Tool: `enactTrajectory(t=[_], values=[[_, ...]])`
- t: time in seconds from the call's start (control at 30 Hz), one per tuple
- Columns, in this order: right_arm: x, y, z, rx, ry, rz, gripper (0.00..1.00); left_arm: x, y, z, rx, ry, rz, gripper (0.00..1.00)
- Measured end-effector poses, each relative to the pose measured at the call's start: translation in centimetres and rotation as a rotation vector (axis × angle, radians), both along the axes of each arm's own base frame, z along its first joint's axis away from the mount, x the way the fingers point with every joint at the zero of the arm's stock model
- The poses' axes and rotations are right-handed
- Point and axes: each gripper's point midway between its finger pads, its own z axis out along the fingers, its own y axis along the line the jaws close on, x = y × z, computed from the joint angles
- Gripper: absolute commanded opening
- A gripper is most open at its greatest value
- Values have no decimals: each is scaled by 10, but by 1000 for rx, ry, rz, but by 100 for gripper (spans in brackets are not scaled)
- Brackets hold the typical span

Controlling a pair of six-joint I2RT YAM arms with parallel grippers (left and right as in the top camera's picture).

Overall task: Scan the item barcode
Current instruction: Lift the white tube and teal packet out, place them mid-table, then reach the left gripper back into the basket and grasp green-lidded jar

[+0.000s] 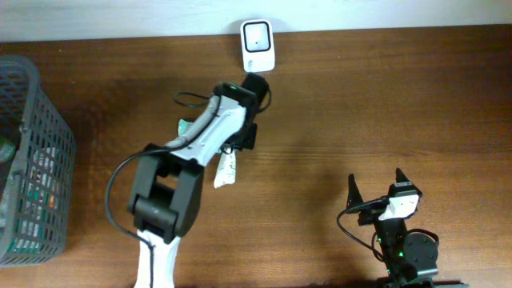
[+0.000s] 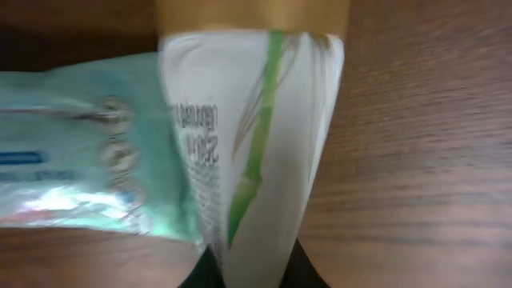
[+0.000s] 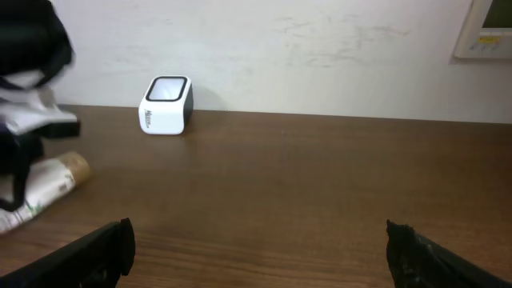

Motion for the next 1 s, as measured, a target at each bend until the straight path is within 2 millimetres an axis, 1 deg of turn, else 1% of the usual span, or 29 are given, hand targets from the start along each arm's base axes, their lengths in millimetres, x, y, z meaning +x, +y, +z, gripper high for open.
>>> enactTrajectory(t=[0.1, 0.13, 0.17, 0.2, 0.23, 0.3, 0.4, 0.43, 0.5, 0.53, 0.57, 0.6, 0.63, 0.67, 0.7, 0.73, 0.77, 0.8, 0.87, 0.9, 0.93, 0.97, 1.0], values=[[0, 0, 0, 0, 0, 0, 98, -1, -9, 2, 19, -23, -18, 70], [0, 0, 0, 0, 0, 0, 98, -1, -14, 3, 18, -32, -29, 75], [0, 0, 0, 0, 0, 0, 98, -1, -19, 5, 17, -41, -31, 77], [0, 0, 0, 0, 0, 0, 98, -2, -24, 9, 16, -43, -43, 82], [0, 0, 0, 0, 0, 0, 98, -1, -30, 16, 12, -51, -55, 90], [0, 0, 0, 0, 0, 0, 98, 2, -39, 32, 4, -67, -74, 98], [0, 0, 0, 0, 0, 0, 98, 15, -47, 73, -26, -121, -70, 99], [0, 0, 0, 0, 0, 0, 98, 20, -48, 89, -38, -143, -66, 100], [0, 0, 0, 0, 0, 0, 98, 35, -46, 133, -80, -216, -44, 99], [0, 0, 0, 0, 0, 0, 98, 42, -41, 156, -98, -257, -28, 100], [0, 0, 0, 0, 0, 0, 98, 47, -28, 183, -109, -298, -2, 99], [0, 0, 0, 0, 0, 0, 98, 52, -15, 203, -120, -339, 27, 100], [0, 0, 0, 0, 0, 0, 98, 56, 3, 225, -124, -380, 63, 100], [0, 0, 0, 0, 0, 0, 98, 60, 41, 262, -129, -462, 140, 100], [0, 0, 0, 1, 0, 0, 98, 61, 66, 282, -133, -506, 192, 100], [0, 0, 0, 0, 0, 0, 98, 61, 87, 296, -133, -540, 233, 99], [0, 0, 0, 0, 0, 0, 98, 58, 118, 314, -130, -584, 297, 98], [0, 0, 0, 0, 0, 0, 98, 51, 156, 332, -120, -630, 379, 97], [0, 0, 0, 0, 0, 0, 98, 34, 215, 352, -95, -679, 509, 96], [0, 0, 0, 0, 0, 0, 98, 26, 234, 357, -88, -688, 551, 96], [0, 0, 0, 0, 0, 0, 98, 16, 258, 361, -78, -696, 610, 96], [0, 0, 0, 0, 0, 0, 98, 9, 275, 362, -73, -698, 651, 96], [0, 0, 0, 0, 0, 0, 98, 5, 287, 362, -71, -698, 680, 96]])
